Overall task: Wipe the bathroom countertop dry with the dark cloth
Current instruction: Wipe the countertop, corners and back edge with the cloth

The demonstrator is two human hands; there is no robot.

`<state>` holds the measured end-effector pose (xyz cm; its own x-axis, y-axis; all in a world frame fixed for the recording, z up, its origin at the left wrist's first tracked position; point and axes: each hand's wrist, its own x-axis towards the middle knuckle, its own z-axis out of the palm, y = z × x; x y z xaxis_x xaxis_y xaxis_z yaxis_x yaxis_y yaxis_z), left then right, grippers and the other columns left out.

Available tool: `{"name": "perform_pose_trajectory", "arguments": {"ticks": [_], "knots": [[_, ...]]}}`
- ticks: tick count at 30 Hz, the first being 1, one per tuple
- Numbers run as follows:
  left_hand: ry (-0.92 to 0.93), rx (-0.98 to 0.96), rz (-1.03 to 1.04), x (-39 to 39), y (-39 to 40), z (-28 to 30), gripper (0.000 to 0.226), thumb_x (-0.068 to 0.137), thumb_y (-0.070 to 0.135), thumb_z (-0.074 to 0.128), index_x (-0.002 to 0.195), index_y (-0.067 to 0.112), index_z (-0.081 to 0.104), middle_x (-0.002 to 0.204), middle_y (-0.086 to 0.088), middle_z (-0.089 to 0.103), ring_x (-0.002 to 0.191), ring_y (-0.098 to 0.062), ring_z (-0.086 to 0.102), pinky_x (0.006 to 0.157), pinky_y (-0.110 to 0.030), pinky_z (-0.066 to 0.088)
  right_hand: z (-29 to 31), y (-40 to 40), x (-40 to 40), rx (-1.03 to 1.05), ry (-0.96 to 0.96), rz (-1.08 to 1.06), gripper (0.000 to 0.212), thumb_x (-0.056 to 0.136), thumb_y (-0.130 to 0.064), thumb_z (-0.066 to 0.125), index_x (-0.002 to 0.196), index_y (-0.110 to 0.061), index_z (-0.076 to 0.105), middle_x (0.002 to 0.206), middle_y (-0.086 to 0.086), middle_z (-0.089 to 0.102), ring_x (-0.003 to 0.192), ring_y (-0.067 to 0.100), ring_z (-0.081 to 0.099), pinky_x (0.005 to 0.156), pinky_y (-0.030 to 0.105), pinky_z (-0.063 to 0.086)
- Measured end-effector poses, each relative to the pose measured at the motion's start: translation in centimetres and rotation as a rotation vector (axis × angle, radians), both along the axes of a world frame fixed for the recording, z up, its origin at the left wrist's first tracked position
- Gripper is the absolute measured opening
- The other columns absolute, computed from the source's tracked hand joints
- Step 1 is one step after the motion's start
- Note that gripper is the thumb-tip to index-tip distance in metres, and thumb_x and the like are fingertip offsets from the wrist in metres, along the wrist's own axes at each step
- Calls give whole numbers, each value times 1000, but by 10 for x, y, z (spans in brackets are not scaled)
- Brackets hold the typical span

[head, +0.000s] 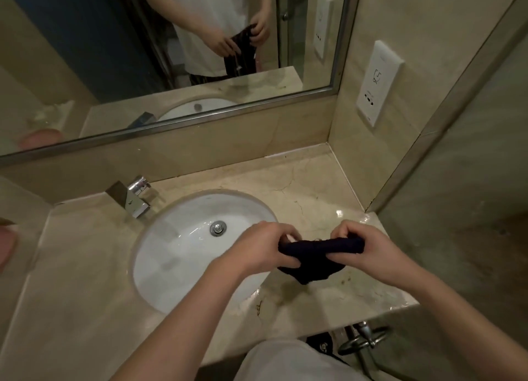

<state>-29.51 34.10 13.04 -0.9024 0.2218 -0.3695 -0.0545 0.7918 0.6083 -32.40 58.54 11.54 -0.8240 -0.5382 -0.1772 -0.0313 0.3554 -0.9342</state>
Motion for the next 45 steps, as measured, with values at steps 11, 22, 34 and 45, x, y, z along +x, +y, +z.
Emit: {"name": "perform_pose_trajectory", "arguments": {"ticks": [11,22,34,45], "knots": [[-263,457,120,5,10,-43,30,81,36,82,97,27,59,93,3,71,75,-13,67,68,-27,55,-7,40,-13,200,-328,101,30,87,-18,77,111,-29,62,103,-2,71,86,23,73,78,35,59],[108,100,485,26,53,-165,48,96,13,56,143,22,50,143,8,45,129,-2,34,117,-24,29,-156,28,20,684,398,-75,56,87,-19,74,139,-11,55,147,10,48,135,32,45,110,46,43],[110,67,1043,-5,68,-214,34,108,29,32,135,30,51,129,19,57,116,-1,54,97,-20,38,-213,-36,-37,705,644,222,66,96,-55,49,155,-30,35,162,7,32,151,29,26,123,51,17],[136,-19,1078,-11,73,-220,43,103,37,24,137,31,50,126,16,60,115,-7,57,91,-25,43,-214,-60,-109,746,759,308,73,97,-64,41,157,-24,32,165,3,25,154,30,17,123,55,13]]}}
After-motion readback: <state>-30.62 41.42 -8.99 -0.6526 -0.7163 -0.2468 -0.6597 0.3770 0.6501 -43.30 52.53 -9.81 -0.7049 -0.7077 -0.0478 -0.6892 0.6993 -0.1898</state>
